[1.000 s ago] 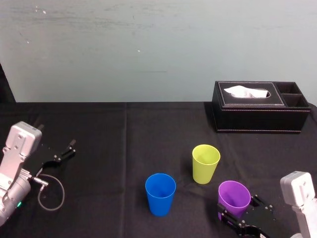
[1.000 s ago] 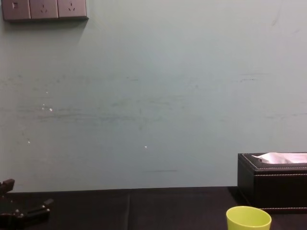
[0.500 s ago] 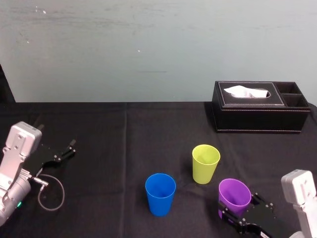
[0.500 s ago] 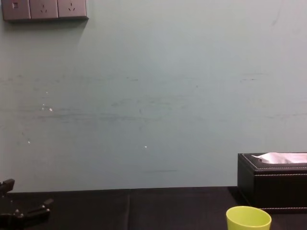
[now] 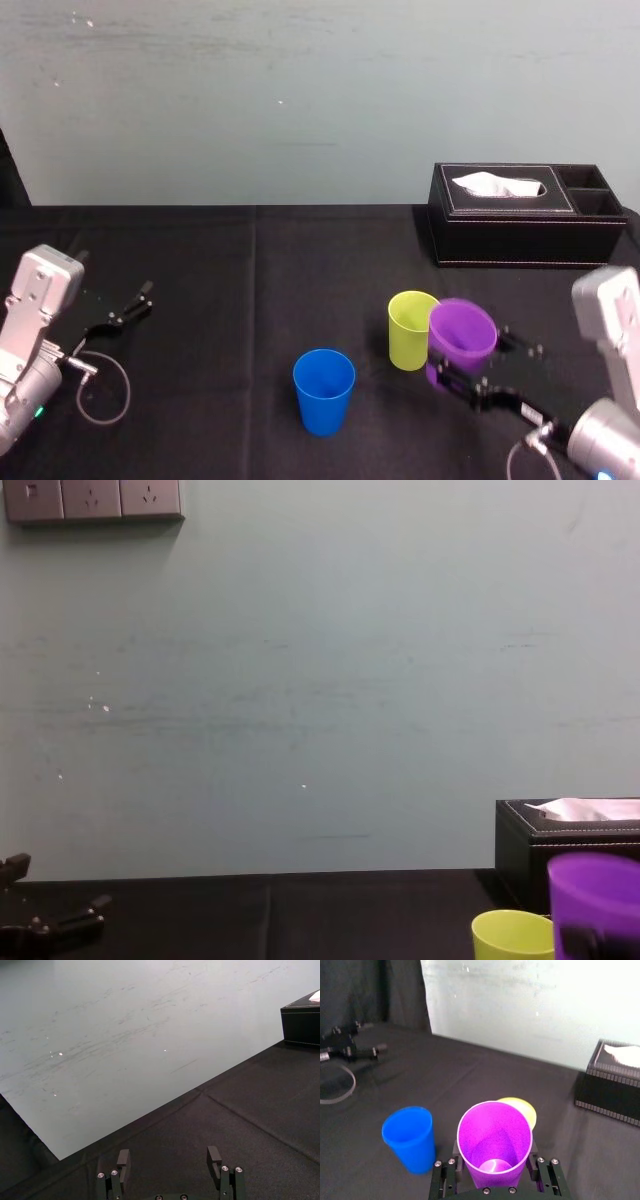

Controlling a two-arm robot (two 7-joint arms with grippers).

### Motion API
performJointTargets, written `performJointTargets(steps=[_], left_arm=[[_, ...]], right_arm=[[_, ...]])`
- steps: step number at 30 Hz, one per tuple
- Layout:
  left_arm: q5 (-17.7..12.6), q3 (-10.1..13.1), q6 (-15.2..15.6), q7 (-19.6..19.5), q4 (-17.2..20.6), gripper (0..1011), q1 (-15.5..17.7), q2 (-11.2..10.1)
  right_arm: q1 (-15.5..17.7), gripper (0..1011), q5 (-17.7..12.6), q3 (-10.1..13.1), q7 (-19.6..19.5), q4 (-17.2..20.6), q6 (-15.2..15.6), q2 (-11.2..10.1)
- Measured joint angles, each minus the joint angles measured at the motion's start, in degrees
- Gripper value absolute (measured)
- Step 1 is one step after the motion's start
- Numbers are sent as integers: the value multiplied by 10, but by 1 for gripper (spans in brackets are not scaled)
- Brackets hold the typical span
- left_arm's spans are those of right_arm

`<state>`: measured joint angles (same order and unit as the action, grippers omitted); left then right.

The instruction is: Stack the three plastic cups sequentially using one hand.

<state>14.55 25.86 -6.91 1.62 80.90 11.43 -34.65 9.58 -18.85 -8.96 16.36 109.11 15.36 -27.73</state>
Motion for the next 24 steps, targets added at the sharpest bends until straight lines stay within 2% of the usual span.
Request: performJointTargets(steps=[8,10,12,14,24], left_arm=[[0,0,0,0,0,1000,0,0],[0,0,0,0,0,1000,0,0],[0,0,0,0,0,1000,0,0],[0,0,0,0,0,1000,0,0],[0,0,0,0,0,1000,0,0]], right_arm=[[-59,726,-8,-8,-1,14,39,3],[-84,726,-8,-15,-4,6,53,7],[-90,726,-8,-17,-5,3,56,8],[-111,726,-8,-24,-6,-9,65,12],[-162,726,-12,-43,-7,-57,77,26]])
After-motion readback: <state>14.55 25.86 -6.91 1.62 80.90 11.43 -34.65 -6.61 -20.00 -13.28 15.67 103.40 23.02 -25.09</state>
